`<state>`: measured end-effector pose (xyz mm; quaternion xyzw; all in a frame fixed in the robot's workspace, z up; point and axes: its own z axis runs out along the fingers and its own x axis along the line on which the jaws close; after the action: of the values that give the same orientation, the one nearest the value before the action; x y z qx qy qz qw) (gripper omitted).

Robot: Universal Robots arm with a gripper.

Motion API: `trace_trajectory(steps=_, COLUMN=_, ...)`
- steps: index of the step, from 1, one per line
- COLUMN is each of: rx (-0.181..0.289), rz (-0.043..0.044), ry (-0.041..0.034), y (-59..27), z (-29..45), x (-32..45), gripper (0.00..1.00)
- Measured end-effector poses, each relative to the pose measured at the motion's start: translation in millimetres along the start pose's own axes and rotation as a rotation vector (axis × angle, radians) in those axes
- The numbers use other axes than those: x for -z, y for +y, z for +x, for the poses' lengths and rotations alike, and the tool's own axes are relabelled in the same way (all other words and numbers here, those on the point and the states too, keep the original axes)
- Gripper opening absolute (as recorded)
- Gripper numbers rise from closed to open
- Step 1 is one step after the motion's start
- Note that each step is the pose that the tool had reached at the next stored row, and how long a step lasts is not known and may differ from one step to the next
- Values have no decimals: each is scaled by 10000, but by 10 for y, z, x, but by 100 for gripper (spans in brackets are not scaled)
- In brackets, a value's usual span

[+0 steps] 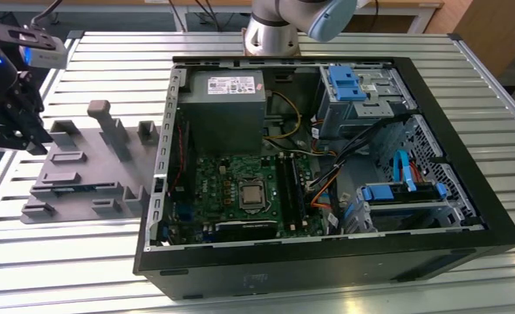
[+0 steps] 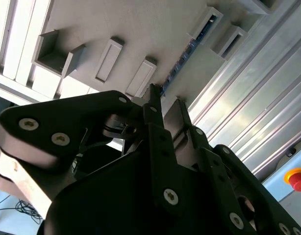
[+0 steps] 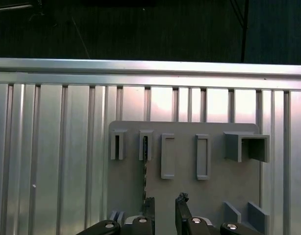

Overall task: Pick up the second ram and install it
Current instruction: 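Pick up the second ram and move it above second insertion slot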

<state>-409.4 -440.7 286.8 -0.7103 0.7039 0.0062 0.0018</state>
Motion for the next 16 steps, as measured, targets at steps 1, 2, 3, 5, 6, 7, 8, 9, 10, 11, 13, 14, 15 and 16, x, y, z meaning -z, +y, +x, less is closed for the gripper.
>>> trace_trajectory(steps=1, rx=0, rz=0, ry=0, y=0, z=0, x=-4, gripper=31)
trace_trajectory(steps=2, rx=0, rz=1, ry=-1, y=0, z=0, x=-11, gripper=31)
trace_trajectory(steps=3, rx=0, rz=1, ry=-1, y=0, z=0, x=-18, gripper=31)
trace_trajectory(steps=5, rx=-4, rz=1, ry=-1, y=0, z=0, x=-35, gripper=31)
trace_trajectory(steps=6, rx=-6, rz=1, ry=-1, y=0, z=1, x=-44, gripper=31)
trace_trajectory(steps=7, rx=-8, rz=1, ry=-1, y=0, z=1, x=-54, gripper=31)
trace_trajectory(steps=8, rx=-8, rz=0, ry=1, y=0, z=1, x=-65, gripper=31)
trace_trajectory(steps=9, rx=-9, rz=0, ry=2, y=-1, z=1, x=-75, gripper=31)
trace_trajectory(steps=10, rx=-10, rz=0, ry=2, y=-1, z=1, x=-85, gripper=31)
trace_trajectory(steps=11, rx=-11, rz=1, ry=2, y=-1, z=1, x=-94, gripper=31)
trace_trajectory(steps=13, rx=-14, rz=1, ry=3, y=-1, z=1, x=-110, gripper=31)
trace_trajectory(steps=14, rx=-16, rz=1, ry=3, y=-1, z=1, x=-117, gripper=31)
trace_trajectory(steps=15, rx=-19, rz=1, ry=3, y=-1, z=2, x=-126, gripper=31)
trace_trajectory(steps=16, rx=-23, rz=0, ry=3, y=-1, z=2, x=-133, gripper=31)
